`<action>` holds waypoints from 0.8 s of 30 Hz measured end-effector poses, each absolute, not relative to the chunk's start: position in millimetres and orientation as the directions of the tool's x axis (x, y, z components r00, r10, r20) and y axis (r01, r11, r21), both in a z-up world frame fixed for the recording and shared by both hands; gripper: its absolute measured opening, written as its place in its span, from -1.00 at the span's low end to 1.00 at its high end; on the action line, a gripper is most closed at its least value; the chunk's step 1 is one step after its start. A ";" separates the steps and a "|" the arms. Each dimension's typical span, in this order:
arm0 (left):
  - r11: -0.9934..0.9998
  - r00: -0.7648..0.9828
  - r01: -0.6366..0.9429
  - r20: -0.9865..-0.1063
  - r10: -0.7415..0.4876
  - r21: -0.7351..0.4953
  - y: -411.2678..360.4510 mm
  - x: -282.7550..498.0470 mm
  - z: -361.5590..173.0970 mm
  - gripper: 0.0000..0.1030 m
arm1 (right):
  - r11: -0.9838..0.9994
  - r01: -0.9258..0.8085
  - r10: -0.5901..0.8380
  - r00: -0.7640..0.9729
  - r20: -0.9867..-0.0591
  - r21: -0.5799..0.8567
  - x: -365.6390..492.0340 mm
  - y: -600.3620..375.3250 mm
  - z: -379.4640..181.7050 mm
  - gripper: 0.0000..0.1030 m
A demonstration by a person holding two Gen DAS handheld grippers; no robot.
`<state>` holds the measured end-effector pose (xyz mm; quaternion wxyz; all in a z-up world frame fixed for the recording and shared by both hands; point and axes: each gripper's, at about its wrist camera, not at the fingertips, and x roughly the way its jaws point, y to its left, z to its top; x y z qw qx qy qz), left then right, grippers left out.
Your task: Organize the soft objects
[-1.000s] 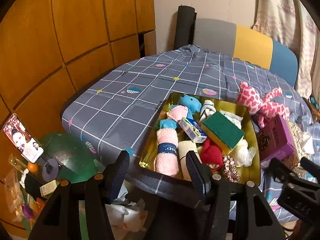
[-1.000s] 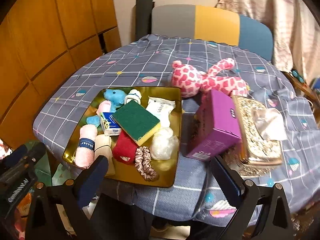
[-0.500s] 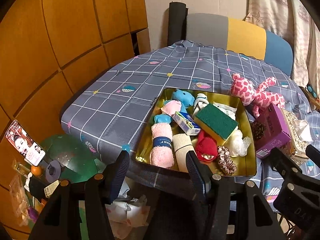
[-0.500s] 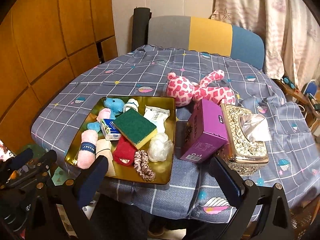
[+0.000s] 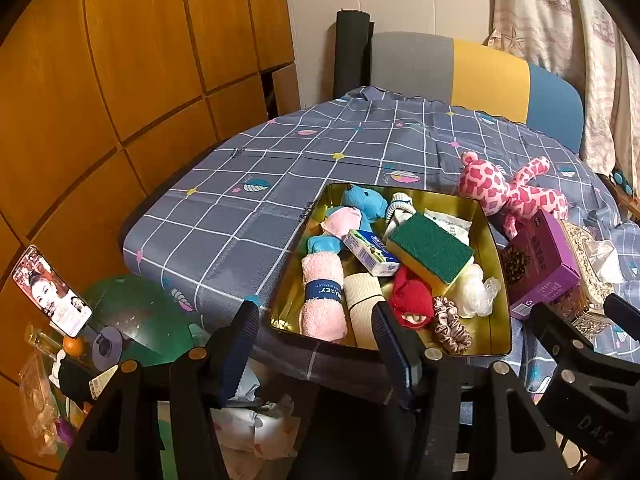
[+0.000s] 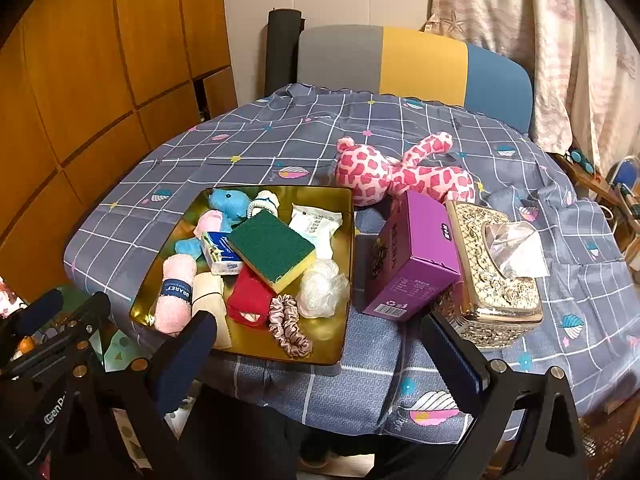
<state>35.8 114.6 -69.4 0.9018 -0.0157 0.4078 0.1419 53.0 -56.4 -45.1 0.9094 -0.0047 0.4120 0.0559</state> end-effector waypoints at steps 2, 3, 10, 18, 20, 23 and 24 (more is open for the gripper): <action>0.959 0.625 -0.267 -0.742 0.243 0.090 114.5 35.8 -69.6 0.16 | 0.993 -0.108 0.101 0.655 -0.749 0.039 52.9 -56.6 -44.9 1.00; 0.959 0.626 -0.267 -0.741 0.243 0.089 114.4 35.6 -69.6 0.16 | 0.994 -0.105 0.098 0.656 -0.749 0.038 52.8 -56.7 -44.8 1.00; 0.960 0.623 -0.264 -0.743 0.243 0.092 113.5 35.1 -69.8 0.16 | 0.994 -0.106 0.098 0.653 -0.751 0.037 53.0 -56.5 -45.8 1.00; 0.961 0.623 -0.260 -0.745 0.239 0.091 112.2 36.0 -70.6 0.16 | 0.994 -0.102 0.097 0.649 -0.755 0.040 53.4 -58.1 -47.0 1.00; 0.961 0.622 -0.260 -0.745 0.239 0.091 112.1 36.2 -70.9 0.16 | 0.994 -0.103 0.098 0.647 -0.756 0.041 53.5 -58.5 -47.2 1.00; 0.961 0.622 -0.259 -0.746 0.239 0.093 111.7 36.6 -71.2 0.16 | 0.994 -0.101 0.099 0.649 -0.754 0.043 53.2 -59.5 -46.9 1.00; 0.962 0.621 -0.259 -0.746 0.239 0.092 111.6 36.5 -71.2 0.16 | 0.994 -0.102 0.099 0.650 -0.754 0.043 53.6 -59.7 -46.9 1.00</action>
